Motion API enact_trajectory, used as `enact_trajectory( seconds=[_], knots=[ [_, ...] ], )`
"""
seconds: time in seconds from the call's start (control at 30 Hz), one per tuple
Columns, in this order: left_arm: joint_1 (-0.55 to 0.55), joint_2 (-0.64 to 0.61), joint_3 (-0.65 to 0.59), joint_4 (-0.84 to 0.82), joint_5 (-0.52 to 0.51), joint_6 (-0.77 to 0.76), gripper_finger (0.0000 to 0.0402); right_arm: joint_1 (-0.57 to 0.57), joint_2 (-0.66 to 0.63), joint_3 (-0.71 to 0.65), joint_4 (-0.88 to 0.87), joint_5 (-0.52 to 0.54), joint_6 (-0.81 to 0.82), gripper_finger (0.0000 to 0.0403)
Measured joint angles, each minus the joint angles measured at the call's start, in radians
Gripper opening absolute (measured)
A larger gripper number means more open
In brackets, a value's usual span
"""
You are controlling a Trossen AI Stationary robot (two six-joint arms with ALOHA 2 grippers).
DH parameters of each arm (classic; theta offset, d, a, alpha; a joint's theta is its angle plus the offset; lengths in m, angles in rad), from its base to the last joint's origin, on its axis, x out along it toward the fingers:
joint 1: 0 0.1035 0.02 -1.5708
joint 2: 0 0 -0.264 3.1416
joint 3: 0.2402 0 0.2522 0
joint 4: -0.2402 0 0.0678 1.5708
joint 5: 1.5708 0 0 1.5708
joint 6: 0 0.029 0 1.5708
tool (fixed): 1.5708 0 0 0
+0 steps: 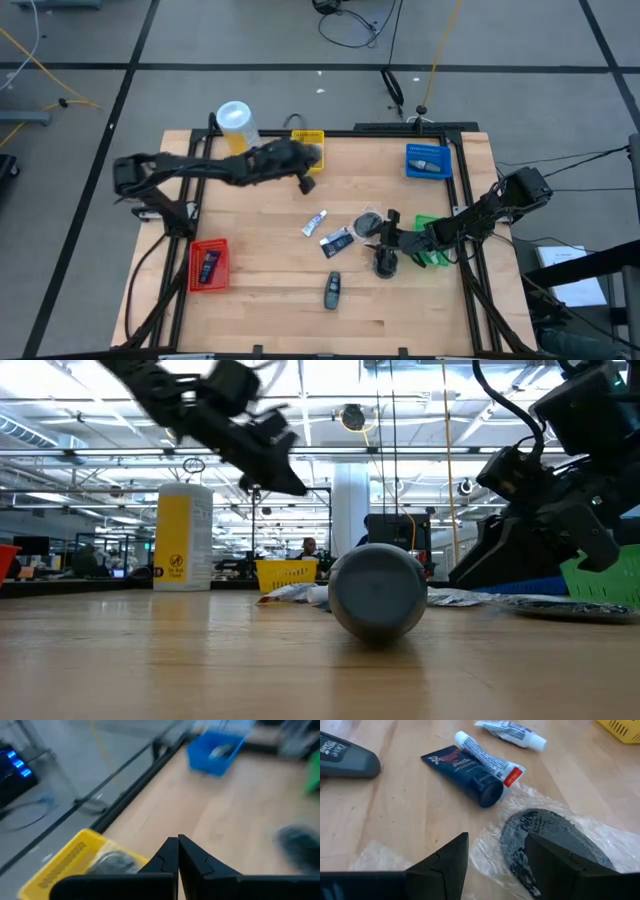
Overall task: Pick & Place Travel size toiletries
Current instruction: Put the shaving cream into the red bin
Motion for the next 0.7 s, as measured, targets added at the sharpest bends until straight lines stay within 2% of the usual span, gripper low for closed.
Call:
enact_trajectory(
  seconds=[0.17, 0.3, 0.37, 0.53, 0.7],
  knots=[
    [-0.037, -0.154, -0.248, 0.231, 0.126, -0.051, 0.0001, 0.000, 0.000, 0.000, 0.021, 0.000, -0.017, 0.0187],
    [-0.102, -0.199, -0.367, 0.352, 0.167, -0.079, 0.0007, 0.000, 0.000, 0.000, 0.098, -0.001, -0.057, 0.0187],
    [-0.147, -0.196, -0.402, 0.402, 0.173, -0.074, 0.0006, 0.000, 0.000, 0.000, 0.153, -0.006, -0.082, 0.0187],
    [-0.242, -0.182, -0.413, 0.419, 0.172, -0.032, 0.0001, 0.009, 0.000, 0.000, 0.261, -0.098, -0.200, 0.0188],
    [-0.323, -0.182, -0.407, 0.445, 0.166, -0.007, 0.0009, 0.031, 0.000, 0.000, 0.306, -0.105, -0.252, 0.0198]
  ],
)
